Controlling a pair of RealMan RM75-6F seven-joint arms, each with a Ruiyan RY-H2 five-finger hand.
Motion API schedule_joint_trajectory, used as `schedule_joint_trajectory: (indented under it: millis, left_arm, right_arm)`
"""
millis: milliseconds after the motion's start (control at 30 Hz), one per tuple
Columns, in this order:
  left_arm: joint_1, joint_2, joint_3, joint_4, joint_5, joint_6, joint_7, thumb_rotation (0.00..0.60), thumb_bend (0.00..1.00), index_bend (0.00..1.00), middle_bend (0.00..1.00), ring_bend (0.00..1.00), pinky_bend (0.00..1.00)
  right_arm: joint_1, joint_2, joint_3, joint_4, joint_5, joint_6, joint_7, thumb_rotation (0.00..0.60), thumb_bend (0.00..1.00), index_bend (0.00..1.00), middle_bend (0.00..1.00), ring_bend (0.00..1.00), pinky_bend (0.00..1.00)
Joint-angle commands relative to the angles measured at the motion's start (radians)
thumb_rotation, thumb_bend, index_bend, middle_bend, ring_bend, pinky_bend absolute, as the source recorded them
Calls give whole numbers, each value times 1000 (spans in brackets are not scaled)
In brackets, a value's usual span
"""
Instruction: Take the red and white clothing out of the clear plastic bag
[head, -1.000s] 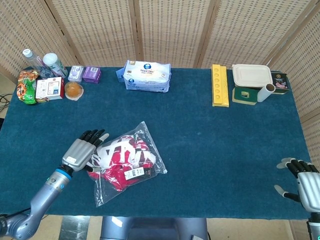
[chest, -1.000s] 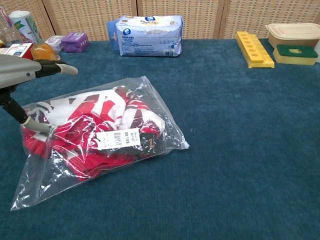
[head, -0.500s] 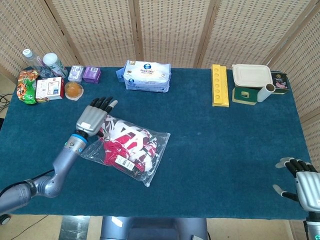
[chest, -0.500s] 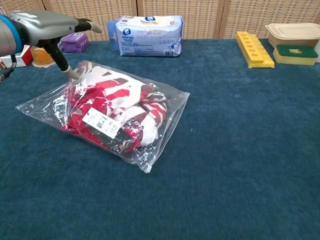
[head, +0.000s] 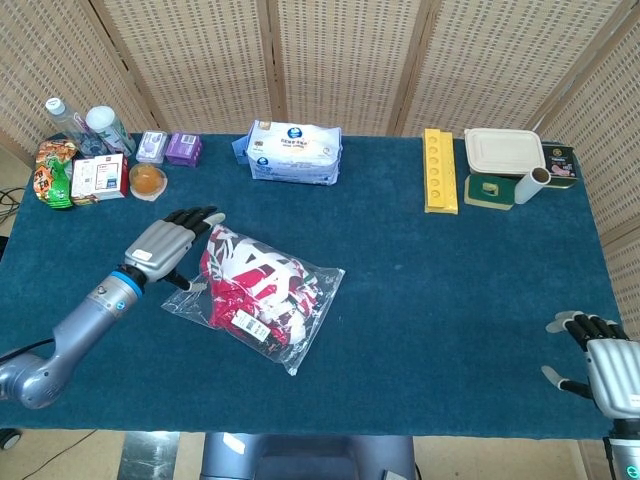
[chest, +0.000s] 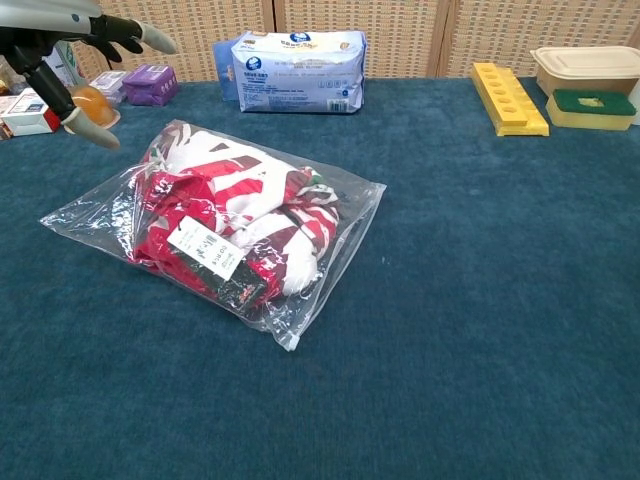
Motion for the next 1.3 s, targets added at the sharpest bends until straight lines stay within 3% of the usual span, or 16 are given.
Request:
schedule_joint_trajectory:
  millis: [33, 167, 300, 567, 967, 1033, 1133, 1200, 1300]
  left_arm:
    - [2, 66, 2, -20, 174, -92, -200, 600, 7, 0, 7, 0, 79]
    - [-75, 25, 17, 41, 243, -169, -294, 600, 0, 0, 7, 0, 79]
    - [-214, -94, 34, 180, 262, -301, -313, 600, 0, 0, 7, 0, 79]
    - [-342, -218, 50, 324, 253, -390, -317, 600, 0, 0, 7, 0, 79]
    - [-439, -263, 101, 399, 189, -487, -297, 600, 0, 4, 7, 0, 79]
    - [-446, -274, 115, 412, 177, -485, -289, 600, 2, 58, 30, 23, 101]
    - [-440, -291, 133, 429, 167, -446, -268, 600, 39, 278, 148, 159, 227]
    - [-423, -305, 155, 439, 164, -389, -233, 600, 110, 425, 258, 286, 348]
    - [-376, -350, 166, 466, 135, -250, -167, 600, 203, 545, 433, 460, 521]
  right_arm:
    - [0, 2, -1, -3, -2, 1, -2, 600, 173, 388, 325, 309, 299]
    - [-8, 6, -1, -9, 1, 13, -8, 600, 174, 388, 325, 309, 300]
    - [-30, 15, -2, -13, 17, 39, -8, 600, 174, 388, 324, 307, 300]
    - [-49, 23, -1, -13, 33, 58, 0, 600, 174, 388, 324, 304, 300]
    - [-60, 29, 2, -18, 30, 74, 2, 600, 174, 387, 325, 303, 300]
    - [-61, 29, 2, -20, 29, 75, 2, 600, 174, 387, 324, 303, 300]
    - [-63, 27, 0, -24, 25, 77, 0, 600, 173, 387, 324, 303, 300]
    - [-63, 26, 1, -28, 23, 78, -2, 600, 174, 388, 324, 303, 300]
    - [-60, 25, 3, -34, 16, 78, -7, 600, 174, 388, 324, 302, 300]
